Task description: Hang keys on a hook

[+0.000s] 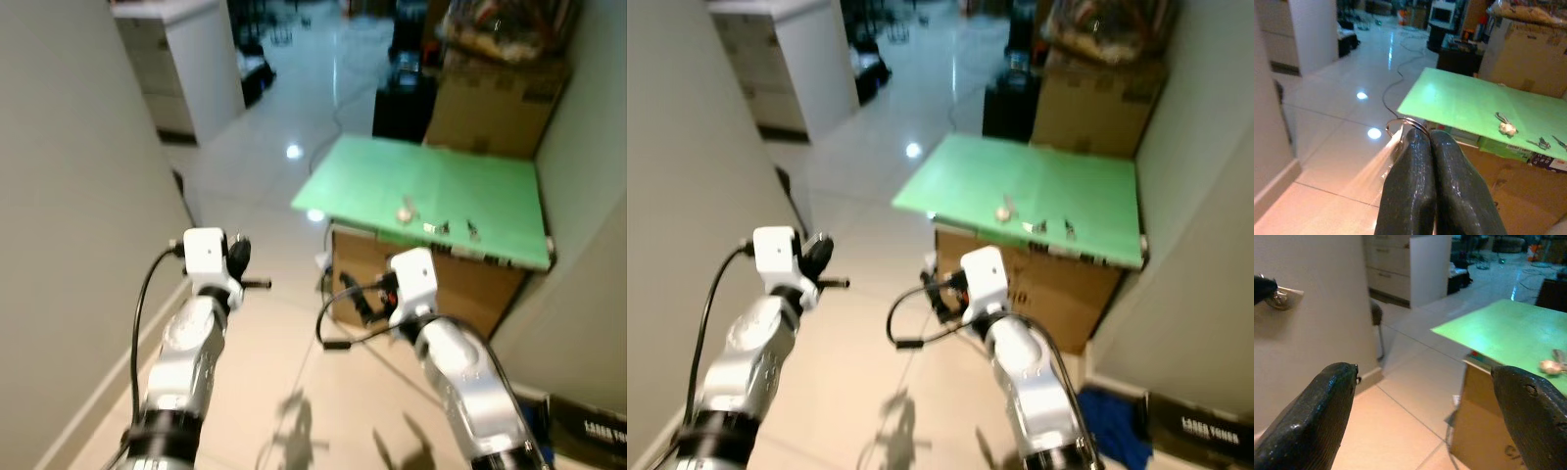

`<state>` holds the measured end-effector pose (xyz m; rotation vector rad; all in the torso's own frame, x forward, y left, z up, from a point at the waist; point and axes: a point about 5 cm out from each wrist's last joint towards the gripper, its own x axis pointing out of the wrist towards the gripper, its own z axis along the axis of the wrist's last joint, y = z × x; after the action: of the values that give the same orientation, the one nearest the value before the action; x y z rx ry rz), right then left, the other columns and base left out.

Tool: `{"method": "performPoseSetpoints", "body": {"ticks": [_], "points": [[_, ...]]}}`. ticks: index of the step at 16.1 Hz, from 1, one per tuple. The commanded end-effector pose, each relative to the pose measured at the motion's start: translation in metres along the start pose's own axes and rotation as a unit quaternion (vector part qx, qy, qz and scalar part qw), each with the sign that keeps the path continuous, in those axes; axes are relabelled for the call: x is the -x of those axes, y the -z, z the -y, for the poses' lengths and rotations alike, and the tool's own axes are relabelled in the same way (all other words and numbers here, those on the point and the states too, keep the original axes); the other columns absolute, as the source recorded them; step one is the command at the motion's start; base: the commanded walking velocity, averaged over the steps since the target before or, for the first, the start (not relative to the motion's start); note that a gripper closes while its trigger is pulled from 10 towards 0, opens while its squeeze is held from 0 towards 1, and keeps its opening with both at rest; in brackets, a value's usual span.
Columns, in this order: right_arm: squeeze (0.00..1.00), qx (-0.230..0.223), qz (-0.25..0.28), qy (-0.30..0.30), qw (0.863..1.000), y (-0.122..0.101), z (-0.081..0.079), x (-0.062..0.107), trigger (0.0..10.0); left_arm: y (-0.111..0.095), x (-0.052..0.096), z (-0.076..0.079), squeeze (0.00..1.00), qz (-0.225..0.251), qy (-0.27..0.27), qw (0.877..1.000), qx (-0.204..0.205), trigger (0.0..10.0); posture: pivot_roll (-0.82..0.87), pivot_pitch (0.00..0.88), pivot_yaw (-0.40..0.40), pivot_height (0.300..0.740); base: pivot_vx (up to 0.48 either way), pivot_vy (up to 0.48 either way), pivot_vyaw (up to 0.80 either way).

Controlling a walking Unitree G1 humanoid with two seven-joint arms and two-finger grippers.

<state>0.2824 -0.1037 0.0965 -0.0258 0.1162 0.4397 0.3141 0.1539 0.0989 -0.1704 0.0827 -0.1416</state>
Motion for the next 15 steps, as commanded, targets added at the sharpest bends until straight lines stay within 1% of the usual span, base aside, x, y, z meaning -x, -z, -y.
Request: {"method": "performPoseSetpoints", "body": {"ticks": [1,6,15], "points": [[0.00,0.001,0.008,0.004,1.000,-0.004,0.002,-0.002,10.0,-0.002,0.002,-0.004,0.00,0.006,-0.008,1.000,-0.004,10.0,-0.21,0.000,0.106,0.740,0.000,0.000,0.64],[0.00,0.000,0.001,0.005,1.000,-0.001,0.002,-0.002,10.0,0.002,0.006,-0.006,0.00,0.000,-0.018,1.000,-0.004,10.0,-0.20,0.000,0.095,0.740,0.000,0.000,0.62],[0.00,0.002,-0.006,-0.020,1.000,0.001,-0.003,-0.007,10.0,0.007,0.017,-0.023,0.00,-0.006,-0.059,0.998,-0.015,10.0,-0.16,0.000,0.072,0.740,0.000,0.000,0.60]]}}
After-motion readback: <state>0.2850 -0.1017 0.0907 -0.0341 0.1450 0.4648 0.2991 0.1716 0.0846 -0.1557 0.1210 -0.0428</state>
